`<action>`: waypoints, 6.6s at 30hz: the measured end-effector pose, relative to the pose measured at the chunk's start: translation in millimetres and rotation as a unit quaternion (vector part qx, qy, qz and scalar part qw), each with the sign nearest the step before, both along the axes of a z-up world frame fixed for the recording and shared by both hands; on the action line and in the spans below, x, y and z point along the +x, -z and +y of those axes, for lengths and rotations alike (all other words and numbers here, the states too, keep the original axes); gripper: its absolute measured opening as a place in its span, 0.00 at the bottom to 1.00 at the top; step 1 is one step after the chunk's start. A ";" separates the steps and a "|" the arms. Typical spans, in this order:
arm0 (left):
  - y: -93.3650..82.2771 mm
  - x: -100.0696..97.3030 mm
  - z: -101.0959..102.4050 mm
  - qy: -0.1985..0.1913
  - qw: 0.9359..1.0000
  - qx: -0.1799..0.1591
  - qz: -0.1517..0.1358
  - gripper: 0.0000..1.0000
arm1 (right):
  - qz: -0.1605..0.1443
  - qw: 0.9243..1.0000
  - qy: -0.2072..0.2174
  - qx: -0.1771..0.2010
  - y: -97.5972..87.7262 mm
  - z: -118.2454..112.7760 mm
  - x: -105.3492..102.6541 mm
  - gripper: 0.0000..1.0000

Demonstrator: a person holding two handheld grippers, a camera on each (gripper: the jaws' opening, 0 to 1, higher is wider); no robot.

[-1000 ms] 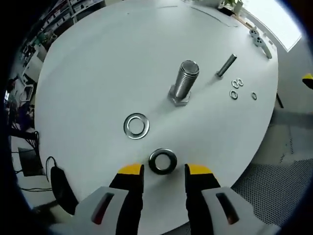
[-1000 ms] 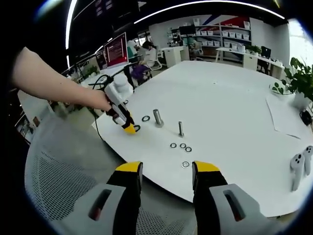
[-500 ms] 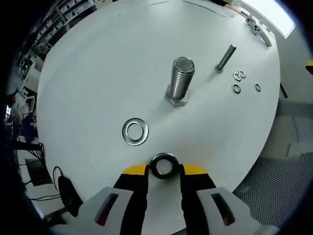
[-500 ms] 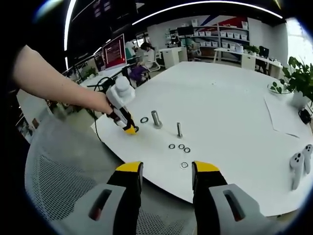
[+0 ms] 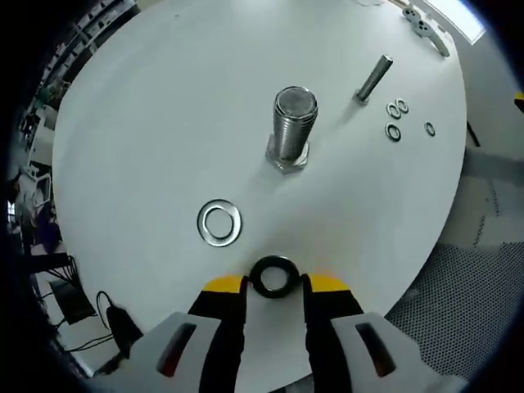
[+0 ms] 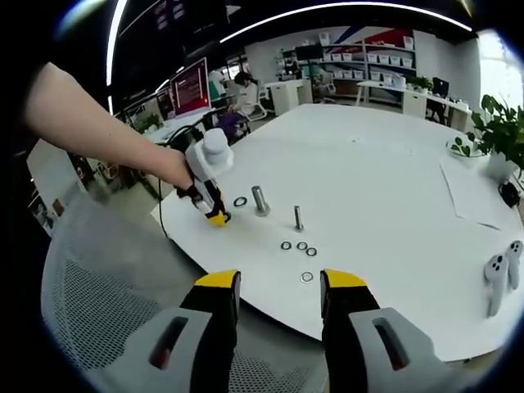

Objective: Place the washer onto the threaded stud by aligning its center hole with the stud, sliding it down to the base, and recovering from edge contact or off-axis alignment until the washer reaches the visible bottom stop.

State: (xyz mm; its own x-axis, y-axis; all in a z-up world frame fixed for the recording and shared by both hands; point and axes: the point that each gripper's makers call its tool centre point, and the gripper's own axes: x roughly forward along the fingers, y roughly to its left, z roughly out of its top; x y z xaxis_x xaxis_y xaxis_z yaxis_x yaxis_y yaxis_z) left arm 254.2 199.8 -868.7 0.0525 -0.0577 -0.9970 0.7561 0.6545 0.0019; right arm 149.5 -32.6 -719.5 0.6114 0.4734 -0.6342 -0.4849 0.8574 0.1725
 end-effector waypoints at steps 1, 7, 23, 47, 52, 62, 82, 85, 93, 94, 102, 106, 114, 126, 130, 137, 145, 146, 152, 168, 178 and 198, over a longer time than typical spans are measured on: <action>0.3 0.1 0.3 -0.002 1.000 0.000 0.000 0.26 | 0.000 1.000 0.001 0.000 -0.1 -0.2 0.1 0.41; 0.1 0.3 0.9 -0.003 1.000 -0.002 0.002 0.26 | 0.000 1.000 0.000 -0.001 0.2 -0.1 0.2 0.41; -0.7 1.0 0.8 -0.003 1.000 -0.008 -0.011 0.21 | 0.001 1.000 0.001 -0.006 1.1 -1.2 -0.7 0.41; -3.1 4.9 1.8 0.003 0.999 -0.032 -0.008 0.19 | 0.002 1.000 0.001 -0.007 1.9 -2.1 -0.5 0.41; -2.9 4.3 1.9 0.010 0.999 -0.033 -0.013 0.19 | 0.003 1.000 0.000 -0.006 1.8 -1.9 -0.5 0.41; -3.3 1.0 3.8 0.035 0.999 -0.025 -0.021 0.19 | 0.001 1.000 0.001 -0.005 1.3 -1.8 -0.1 0.41; -36.4 15.7 -12.7 0.081 0.995 -0.047 -0.040 0.19 | 0.004 1.000 0.001 -0.006 2.0 -2.0 -0.7 0.41; -47.5 20.9 -15.1 0.088 0.994 -0.053 -0.047 0.19 | 0.004 1.000 0.001 -0.006 1.9 -2.1 -0.8 0.41; -70.6 37.1 -30.4 0.102 0.990 -0.073 -0.063 0.19 | 0.004 1.000 0.001 -0.006 1.8 -2.1 -0.6 0.41; -73.1 38.2 -32.9 0.103 0.990 -0.074 -0.063 0.19 | 0.004 1.000 0.001 -0.006 1.8 -2.1 -0.5 0.41; -83.8 48.6 -52.8 0.113 0.988 -0.087 -0.067 0.19 | 0.003 1.000 0.001 -0.006 1.8 -2.2 -0.4 0.41; -84.3 51.1 -63.9 0.122 0.986 -0.090 -0.070 0.19 | 0.003 1.000 0.001 -0.006 1.8 -2.3 -0.4 0.41; -75.1 54.3 -75.5 0.138 0.985 -0.085 -0.065 0.19 | 0.005 1.000 -0.001 -0.008 2.4 -1.9 -1.0 0.40; -67.2 54.1 -79.8 0.157 0.984 -0.071 -0.055 0.19 | 0.007 1.000 -0.002 -0.007 3.0 -1.7 -1.3 0.40; -60.7 52.0 -81.8 0.167 0.983 -0.064 -0.051 0.19 | 0.007 1.000 -0.001 -0.008 3.3 -2.1 -1.3 0.40; -47.5 53.6 -82.3 0.176 0.982 -0.047 -0.043 0.19 | 0.008 1.000 0.002 -0.010 3.9 -3.6 -0.6 0.40; -26.8 54.6 -80.8 0.180 0.983 -0.028 -0.033 0.19 | 0.009 1.000 0.001 -0.016 5.2 -4.3 -0.9 0.40; -26.3 53.8 -80.8 0.177 0.983 -0.027 -0.033 0.19 | 0.010 1.000 0.002 -0.016 5.4 -4.5 -0.9 0.40; -18.7 52.1 -81.3 0.170 0.984 -0.024 -0.037 0.19 | 0.012 1.000 0.002 -0.021 7.0 -5.6 -1.9 0.40; -17.2 52.1 -81.2 0.161 0.984 -0.050 -0.054 0.21 | 0.017 1.000 -0.003 -0.026 9.2 -5.3 -3.1 0.40; -17.9 53.4 -71.4 0.142 0.986 -0.065 -0.060 0.25 | 0.020 0.999 -0.008 -0.028 10.2 -4.0 -4.4 0.40; -19.5 54.9 -21.9 0.079 0.995 -0.050 -0.047 0.26 | 0.021 0.999 -0.007 -0.028 10.9 -4.5 -4.4 0.40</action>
